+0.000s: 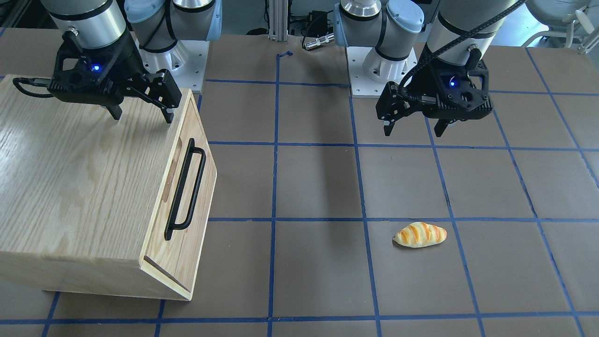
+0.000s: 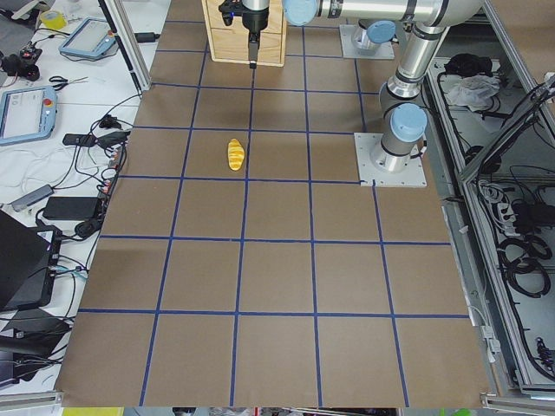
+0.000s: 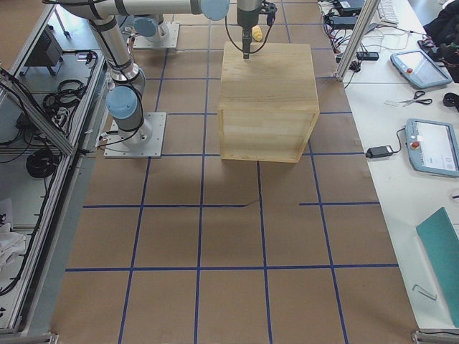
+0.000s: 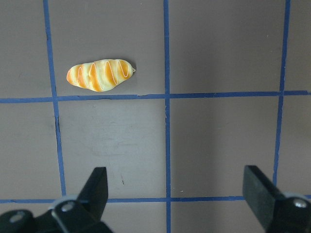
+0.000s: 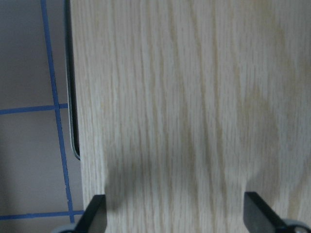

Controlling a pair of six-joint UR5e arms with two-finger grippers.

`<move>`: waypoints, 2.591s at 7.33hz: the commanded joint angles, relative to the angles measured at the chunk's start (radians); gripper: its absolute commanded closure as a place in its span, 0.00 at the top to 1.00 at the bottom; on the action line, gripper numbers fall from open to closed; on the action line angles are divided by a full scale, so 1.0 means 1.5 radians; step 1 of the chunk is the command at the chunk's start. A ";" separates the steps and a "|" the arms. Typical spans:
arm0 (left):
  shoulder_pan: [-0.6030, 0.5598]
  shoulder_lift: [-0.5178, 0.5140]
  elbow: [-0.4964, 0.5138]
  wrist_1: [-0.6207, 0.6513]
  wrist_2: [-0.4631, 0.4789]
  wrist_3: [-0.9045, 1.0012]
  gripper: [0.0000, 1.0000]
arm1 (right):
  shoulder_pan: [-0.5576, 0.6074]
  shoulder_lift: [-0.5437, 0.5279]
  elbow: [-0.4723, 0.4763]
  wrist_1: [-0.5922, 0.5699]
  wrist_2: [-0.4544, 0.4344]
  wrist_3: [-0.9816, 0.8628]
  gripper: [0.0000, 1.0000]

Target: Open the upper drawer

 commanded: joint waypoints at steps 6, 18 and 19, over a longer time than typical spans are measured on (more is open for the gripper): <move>0.005 0.001 0.004 0.006 -0.006 -0.003 1.00 | 0.000 0.000 0.000 0.000 0.000 0.000 1.00; -0.135 -0.143 0.076 0.170 -0.151 -0.203 1.00 | 0.000 0.000 0.000 0.000 -0.001 0.000 1.00; -0.158 -0.162 0.083 0.193 -0.151 -0.219 1.00 | 0.000 0.000 0.000 0.000 0.000 0.000 1.00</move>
